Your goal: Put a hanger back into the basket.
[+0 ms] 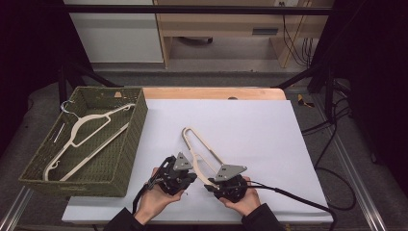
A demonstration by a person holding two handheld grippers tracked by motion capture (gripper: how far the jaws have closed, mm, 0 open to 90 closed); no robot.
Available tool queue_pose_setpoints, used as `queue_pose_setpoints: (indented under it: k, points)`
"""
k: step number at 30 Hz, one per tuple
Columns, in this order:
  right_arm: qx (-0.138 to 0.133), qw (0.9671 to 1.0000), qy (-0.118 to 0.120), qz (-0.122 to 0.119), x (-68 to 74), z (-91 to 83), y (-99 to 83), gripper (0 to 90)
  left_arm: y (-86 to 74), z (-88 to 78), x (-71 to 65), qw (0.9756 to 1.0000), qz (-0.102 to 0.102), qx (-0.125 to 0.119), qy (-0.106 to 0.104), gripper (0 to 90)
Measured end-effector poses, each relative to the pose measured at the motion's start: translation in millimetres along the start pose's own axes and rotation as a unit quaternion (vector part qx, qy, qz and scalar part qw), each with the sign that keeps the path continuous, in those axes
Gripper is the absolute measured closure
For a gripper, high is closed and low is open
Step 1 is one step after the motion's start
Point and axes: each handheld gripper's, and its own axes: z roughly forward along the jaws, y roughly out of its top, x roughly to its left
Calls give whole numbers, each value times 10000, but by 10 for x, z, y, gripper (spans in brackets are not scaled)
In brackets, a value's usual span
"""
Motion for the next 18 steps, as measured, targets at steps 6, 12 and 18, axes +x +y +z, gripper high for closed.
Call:
queue_pose_setpoints:
  k: [6, 12, 18]
  points:
    - [-60, 9999, -45, -134, -2, -21, 11, 751, -11, -40, 56, 9991, -180, -282, -267, 869]
    - [-84, 9998, -70, -167, -5, -44, 16, 755, 6, -281, 169, 9942, -341, -973, -314, 558]
    - [-185, 9995, -173, -176, -44, -150, 54, 767, -38, -611, 349, 9850, -433, -1665, -123, 349]
